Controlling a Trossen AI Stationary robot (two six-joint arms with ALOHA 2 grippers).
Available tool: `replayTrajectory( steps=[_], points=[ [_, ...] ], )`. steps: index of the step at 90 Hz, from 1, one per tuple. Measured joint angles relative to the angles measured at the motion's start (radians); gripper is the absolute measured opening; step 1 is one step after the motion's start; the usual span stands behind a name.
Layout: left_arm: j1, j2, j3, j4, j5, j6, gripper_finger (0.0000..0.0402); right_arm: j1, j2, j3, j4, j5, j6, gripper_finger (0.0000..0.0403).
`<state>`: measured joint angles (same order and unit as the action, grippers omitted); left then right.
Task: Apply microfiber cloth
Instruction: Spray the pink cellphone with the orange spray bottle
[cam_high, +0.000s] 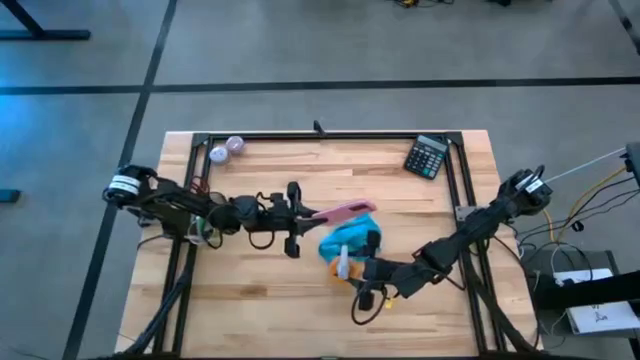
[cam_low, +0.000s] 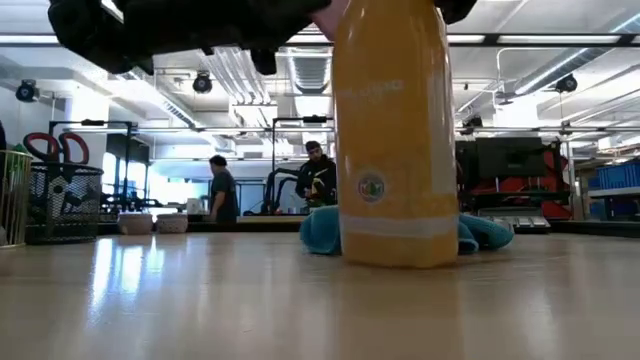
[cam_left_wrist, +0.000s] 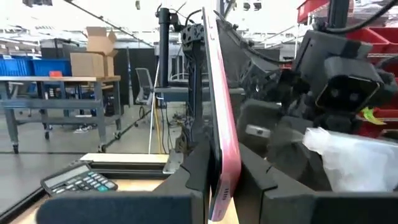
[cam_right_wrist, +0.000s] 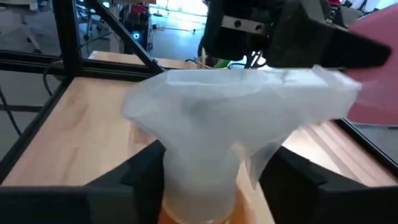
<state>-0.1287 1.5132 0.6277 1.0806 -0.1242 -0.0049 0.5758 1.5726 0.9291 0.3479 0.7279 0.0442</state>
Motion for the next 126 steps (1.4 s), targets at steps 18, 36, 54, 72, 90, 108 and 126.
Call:
replayTrajectory(
  steps=[18,36,54,72,90,108,126],
  points=[
    [0.001,0.005,0.000,0.001,0.000,0.000,0.0025,0.000,0.000,0.000,-0.006,0.001,0.009,0.0164],
    [0.004,0.005,0.000,-0.027,-0.026,-0.006,0.0025,0.000,0.000,0.000,-0.001,0.006,0.008,0.0209],
    [0.008,0.005,0.000,-0.087,-0.027,-0.041,0.0025,0.000,0.000,0.000,0.002,0.007,0.008,0.0249],
    [0.008,-0.004,0.000,-0.169,-0.027,-0.095,0.0025,-0.003,0.000,0.000,0.002,0.008,0.016,0.0250],
    [0.008,-0.005,0.000,-0.200,-0.027,-0.117,0.0025,-0.007,0.000,0.000,-0.001,0.005,0.037,0.0205],
    [0.008,-0.046,0.000,-0.200,-0.027,-0.093,0.0025,-0.007,0.000,0.000,-0.006,0.005,0.037,0.0158],
    [0.006,-0.114,-0.006,-0.234,-0.027,-0.061,0.0025,-0.007,0.000,0.000,-0.005,0.006,0.034,0.0184]
  ],
)
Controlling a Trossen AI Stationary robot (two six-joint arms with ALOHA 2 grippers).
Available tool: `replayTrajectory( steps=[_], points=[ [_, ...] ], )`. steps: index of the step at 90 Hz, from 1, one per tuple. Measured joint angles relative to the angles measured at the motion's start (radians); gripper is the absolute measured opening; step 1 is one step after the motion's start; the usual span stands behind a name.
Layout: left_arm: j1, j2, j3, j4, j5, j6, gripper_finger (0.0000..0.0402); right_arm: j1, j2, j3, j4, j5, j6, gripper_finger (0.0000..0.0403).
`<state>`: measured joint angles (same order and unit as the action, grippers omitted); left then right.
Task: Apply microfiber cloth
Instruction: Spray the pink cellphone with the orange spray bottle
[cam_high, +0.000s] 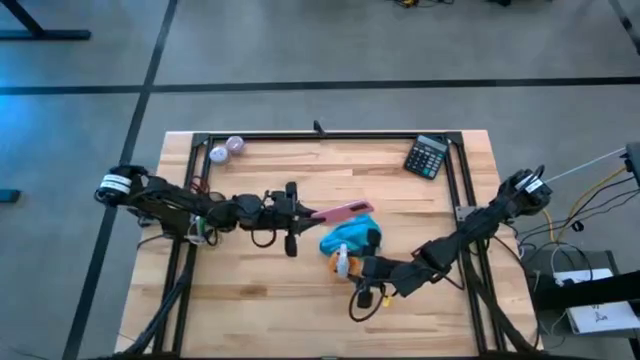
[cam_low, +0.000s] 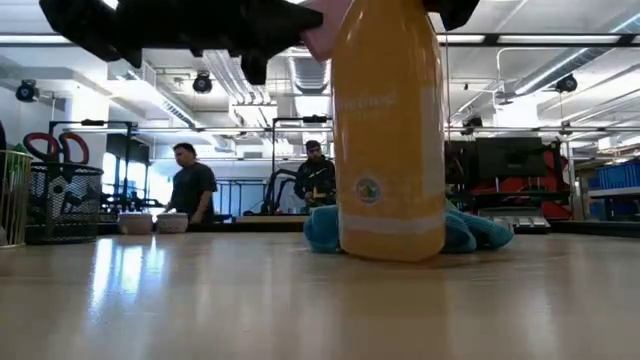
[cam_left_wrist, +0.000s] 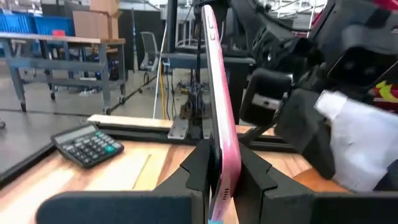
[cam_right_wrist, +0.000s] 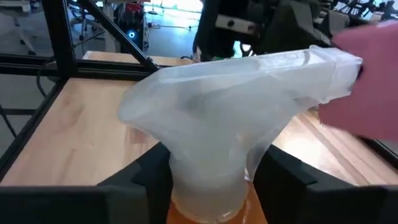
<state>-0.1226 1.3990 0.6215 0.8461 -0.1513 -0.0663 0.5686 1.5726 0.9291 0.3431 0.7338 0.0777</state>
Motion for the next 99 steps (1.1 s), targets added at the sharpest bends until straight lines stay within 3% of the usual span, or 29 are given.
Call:
replayTrajectory(
  steps=[22,37,48,64,79,86,99],
  points=[
    [0.000,-0.048,-0.002,-0.080,-0.013,0.054,0.0025,0.000,0.000,0.000,0.007,0.000,0.000,0.0250],
    [-0.001,-0.054,-0.002,-0.086,-0.114,0.271,0.0023,0.000,0.000,0.000,0.007,0.002,0.008,0.0267],
    [-0.001,-0.054,-0.001,-0.086,-0.181,0.574,0.0022,0.000,0.000,0.000,0.007,0.000,0.016,0.0272],
    [-0.004,-0.050,0.017,-0.083,-0.239,1.185,0.0022,0.000,0.000,0.000,0.007,0.000,0.019,0.0273],
    [-0.041,-0.016,0.047,-0.086,-0.394,1.714,0.0021,0.000,0.000,0.000,0.006,-0.001,0.030,0.0266],
    [-0.070,0.014,0.073,-0.076,-0.459,1.879,0.0021,0.000,0.000,0.000,0.006,-0.001,0.031,0.0268],
    [-0.117,0.090,0.115,-0.005,-0.488,2.047,0.0021,0.000,0.000,0.000,0.006,0.000,0.034,0.0277]
  ],
)
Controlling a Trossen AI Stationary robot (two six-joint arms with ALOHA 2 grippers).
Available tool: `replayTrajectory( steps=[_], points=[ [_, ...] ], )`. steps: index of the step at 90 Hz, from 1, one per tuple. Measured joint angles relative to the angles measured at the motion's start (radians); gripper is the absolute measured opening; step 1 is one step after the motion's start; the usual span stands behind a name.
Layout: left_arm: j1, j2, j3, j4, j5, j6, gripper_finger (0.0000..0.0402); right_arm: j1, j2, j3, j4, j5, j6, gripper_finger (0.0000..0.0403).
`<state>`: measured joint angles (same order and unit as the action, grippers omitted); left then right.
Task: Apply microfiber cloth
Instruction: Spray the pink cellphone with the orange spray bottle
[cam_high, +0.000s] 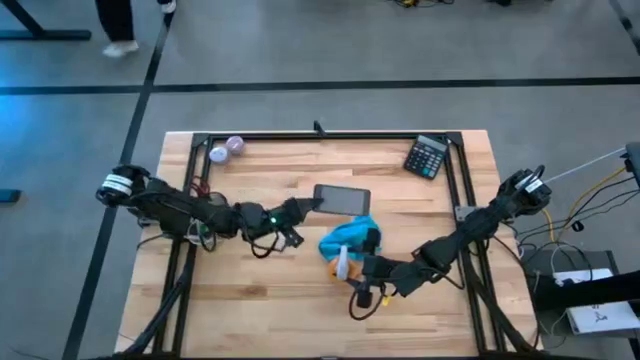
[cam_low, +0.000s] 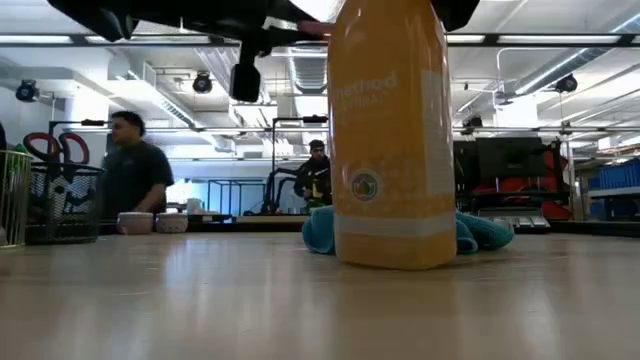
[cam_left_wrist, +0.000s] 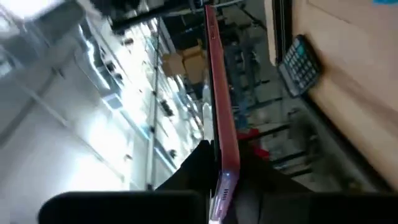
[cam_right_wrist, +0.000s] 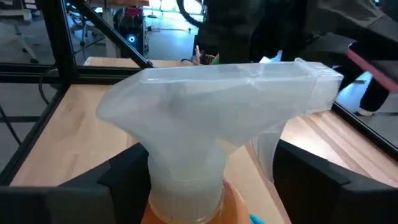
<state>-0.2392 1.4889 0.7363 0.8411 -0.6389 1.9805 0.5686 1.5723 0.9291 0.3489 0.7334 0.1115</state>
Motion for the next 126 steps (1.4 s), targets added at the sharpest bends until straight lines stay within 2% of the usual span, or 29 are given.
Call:
replayTrajectory(
  steps=[14,27,53,64,75,98,126],
  points=[
    [-0.046,0.060,0.046,0.044,-0.031,0.074,0.0021,0.000,0.000,0.000,0.000,-0.003,0.007,0.0281],
    [-0.060,0.098,0.097,0.040,-0.059,0.106,0.0020,0.000,0.000,0.000,0.000,-0.009,0.015,0.0268],
    [-0.060,0.122,0.118,0.033,-0.088,0.084,0.0020,0.000,0.000,0.000,-0.006,-0.010,0.029,0.0196],
    [-0.060,0.115,0.099,0.037,-0.137,0.061,0.0020,0.000,0.000,0.000,-0.006,-0.008,0.023,0.0180],
    [-0.061,0.110,0.066,0.031,-0.143,0.030,0.0020,0.000,0.000,0.000,-0.007,-0.008,0.020,0.0182],
    [-0.062,0.062,0.008,0.056,-0.194,0.020,0.0020,0.000,0.000,0.000,-0.007,-0.007,0.019,0.0213],
    [-0.084,-0.104,-0.056,0.059,-0.214,-0.006,0.0020,0.000,0.000,0.000,-0.008,-0.006,0.045,0.0225]
  ],
)
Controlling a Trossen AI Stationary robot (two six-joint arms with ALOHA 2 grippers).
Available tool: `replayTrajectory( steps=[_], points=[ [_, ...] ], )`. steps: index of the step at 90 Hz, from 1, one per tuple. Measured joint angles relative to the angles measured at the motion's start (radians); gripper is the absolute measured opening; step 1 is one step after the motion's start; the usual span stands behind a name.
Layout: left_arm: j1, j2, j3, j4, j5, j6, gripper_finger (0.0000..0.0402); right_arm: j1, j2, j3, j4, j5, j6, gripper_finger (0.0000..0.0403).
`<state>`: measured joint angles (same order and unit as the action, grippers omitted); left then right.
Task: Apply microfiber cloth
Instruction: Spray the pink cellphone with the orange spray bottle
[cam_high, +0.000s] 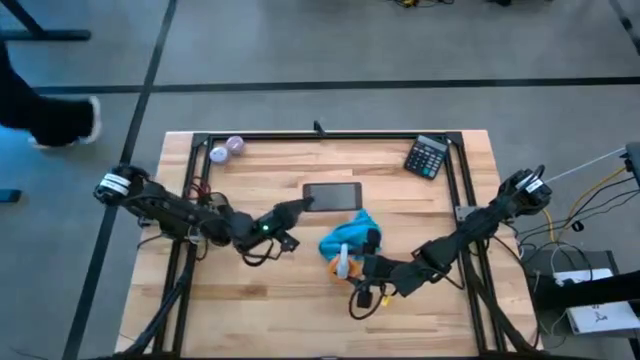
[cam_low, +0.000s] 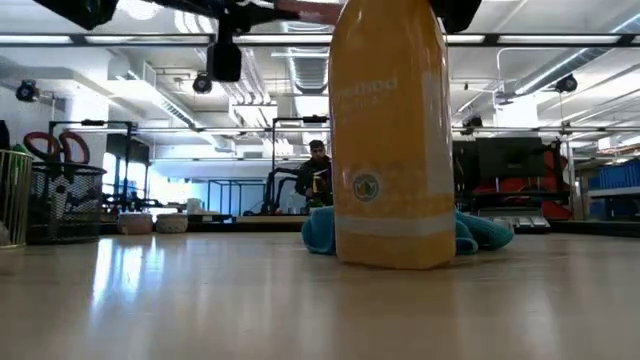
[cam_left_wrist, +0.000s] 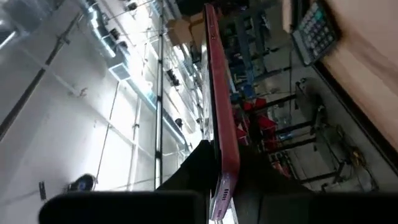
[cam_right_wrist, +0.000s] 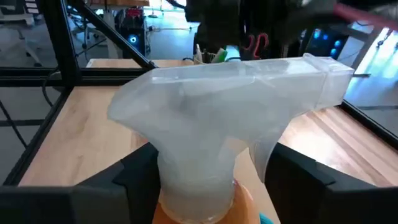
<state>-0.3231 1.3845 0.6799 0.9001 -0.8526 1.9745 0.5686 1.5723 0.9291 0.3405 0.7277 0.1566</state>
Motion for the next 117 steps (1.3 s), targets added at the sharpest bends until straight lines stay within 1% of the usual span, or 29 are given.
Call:
replayTrajectory(
  steps=[12,24,48,71,88,100,117],
  points=[
    [-0.015,-0.035,-0.041,0.000,-0.005,-0.020,0.0020,0.000,0.000,0.000,0.000,0.005,0.003,0.0208],
    [-0.019,-0.029,-0.078,-0.003,-0.004,-0.053,0.0020,0.000,0.000,0.000,0.000,0.005,0.003,0.0190],
    [-0.024,-0.012,-0.078,0.018,-0.001,-0.054,0.0020,-0.006,0.000,0.000,-0.002,0.005,0.008,0.0163],
    [-0.024,-0.012,-0.054,-0.003,0.054,-0.108,0.0020,-0.011,0.000,0.000,-0.002,-0.001,0.012,0.0171],
    [-0.021,-0.012,-0.054,-0.016,0.088,-0.125,0.0020,-0.012,0.000,0.000,-0.001,-0.022,0.016,0.0151],
    [-0.014,-0.011,-0.054,-0.020,0.141,-0.169,0.0020,-0.018,0.000,0.000,-0.001,-0.029,0.017,0.0150],
    [-0.014,-0.011,-0.054,-0.027,0.159,-0.236,0.0020,-0.023,0.000,0.000,-0.001,-0.028,0.018,0.0161]
  ],
)
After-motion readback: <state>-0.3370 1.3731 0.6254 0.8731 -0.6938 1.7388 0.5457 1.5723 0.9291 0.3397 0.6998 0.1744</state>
